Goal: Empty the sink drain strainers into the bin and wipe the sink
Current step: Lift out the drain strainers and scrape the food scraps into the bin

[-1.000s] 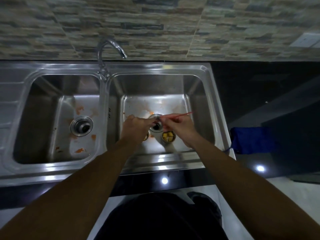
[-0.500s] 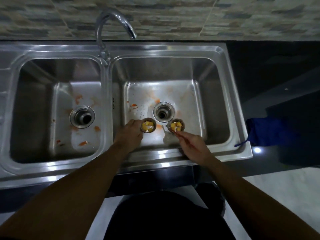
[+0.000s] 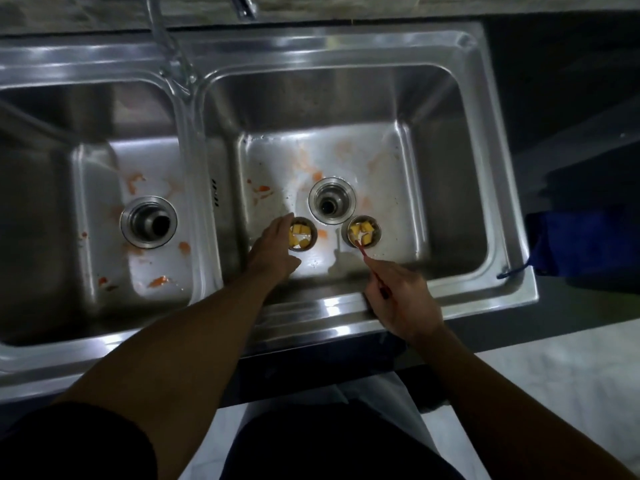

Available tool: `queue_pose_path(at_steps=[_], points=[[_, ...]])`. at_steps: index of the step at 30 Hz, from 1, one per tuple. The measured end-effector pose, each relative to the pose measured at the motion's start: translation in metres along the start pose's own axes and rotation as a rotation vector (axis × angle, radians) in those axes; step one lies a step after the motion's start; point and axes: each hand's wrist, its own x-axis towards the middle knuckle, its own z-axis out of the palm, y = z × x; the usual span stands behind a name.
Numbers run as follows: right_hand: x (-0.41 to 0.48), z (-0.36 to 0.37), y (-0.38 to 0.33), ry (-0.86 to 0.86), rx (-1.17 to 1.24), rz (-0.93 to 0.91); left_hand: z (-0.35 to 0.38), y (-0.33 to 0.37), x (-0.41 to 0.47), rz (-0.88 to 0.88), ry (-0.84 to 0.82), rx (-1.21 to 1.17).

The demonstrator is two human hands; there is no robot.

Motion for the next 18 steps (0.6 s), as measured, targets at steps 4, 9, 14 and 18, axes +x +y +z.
queue_pose_path(at_steps=[4, 9, 14, 18], points=[[0.000, 0.000, 0.002, -0.006, 0.007, -0.029, 0.008, -0.003, 0.014, 0.022, 0.052, -0.018], [0.002, -0.001, 0.000, -0.010, 0.020, -0.017, 0.009, 0.002, 0.021, 0.098, 0.101, 0.047], [0.001, -0.002, 0.001, 0.011, 0.029, -0.007, -0.002, 0.009, 0.015, 0.107, 0.102, -0.129], [0.001, 0.002, 0.004, 0.051, 0.012, -0.025, -0.011, 0.014, 0.003, 0.093, 0.153, -0.227]])
